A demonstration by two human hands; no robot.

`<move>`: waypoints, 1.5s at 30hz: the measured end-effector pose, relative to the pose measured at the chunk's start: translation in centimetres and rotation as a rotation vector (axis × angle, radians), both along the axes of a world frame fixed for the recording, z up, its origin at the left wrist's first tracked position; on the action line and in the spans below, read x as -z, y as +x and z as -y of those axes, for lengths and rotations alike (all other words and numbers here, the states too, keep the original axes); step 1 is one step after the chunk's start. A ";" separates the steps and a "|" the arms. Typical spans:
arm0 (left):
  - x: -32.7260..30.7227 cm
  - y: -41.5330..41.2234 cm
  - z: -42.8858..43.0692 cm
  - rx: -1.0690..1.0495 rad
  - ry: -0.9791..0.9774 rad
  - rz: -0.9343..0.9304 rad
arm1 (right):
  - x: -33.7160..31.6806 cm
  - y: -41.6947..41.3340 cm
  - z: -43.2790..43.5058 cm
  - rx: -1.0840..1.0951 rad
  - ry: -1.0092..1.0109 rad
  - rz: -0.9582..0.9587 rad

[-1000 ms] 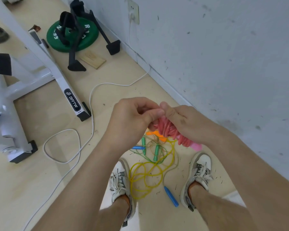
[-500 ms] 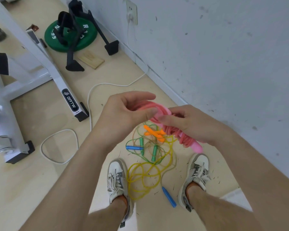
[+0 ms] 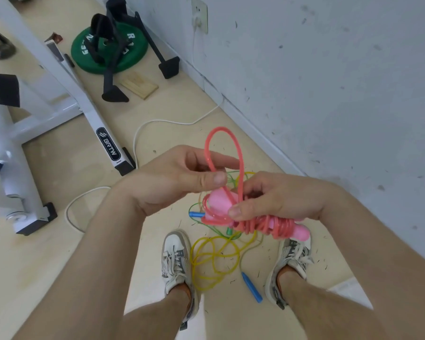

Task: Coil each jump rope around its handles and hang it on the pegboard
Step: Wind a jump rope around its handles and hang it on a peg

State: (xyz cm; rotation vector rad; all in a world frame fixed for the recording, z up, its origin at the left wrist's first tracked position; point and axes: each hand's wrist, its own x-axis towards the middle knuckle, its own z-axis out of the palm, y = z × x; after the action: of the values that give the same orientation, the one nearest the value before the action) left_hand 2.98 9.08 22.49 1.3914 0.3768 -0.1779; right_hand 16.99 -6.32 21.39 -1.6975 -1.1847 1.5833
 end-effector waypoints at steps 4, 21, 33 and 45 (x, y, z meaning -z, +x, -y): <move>0.6 0.3 0.0 0.155 -0.207 0.076 | -0.2 -0.3 0.0 -0.119 -0.017 -0.065; 0.3 1.5 0.8 -0.183 -0.169 0.219 | -0.2 0.8 0.5 0.145 -0.028 -0.200; -0.3 2.0 2.1 -0.243 0.134 0.225 | 0.4 0.4 -0.1 0.313 -0.025 -0.115; 0.9 4.0 5.2 -0.484 0.898 0.200 | 2.6 -1.0 -1.4 0.558 -0.017 0.239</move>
State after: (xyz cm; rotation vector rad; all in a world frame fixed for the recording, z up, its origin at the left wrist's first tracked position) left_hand 6.94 3.91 21.57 2.1163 0.6549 0.5967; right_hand 16.03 -4.88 18.78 -2.0424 -0.7022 1.0746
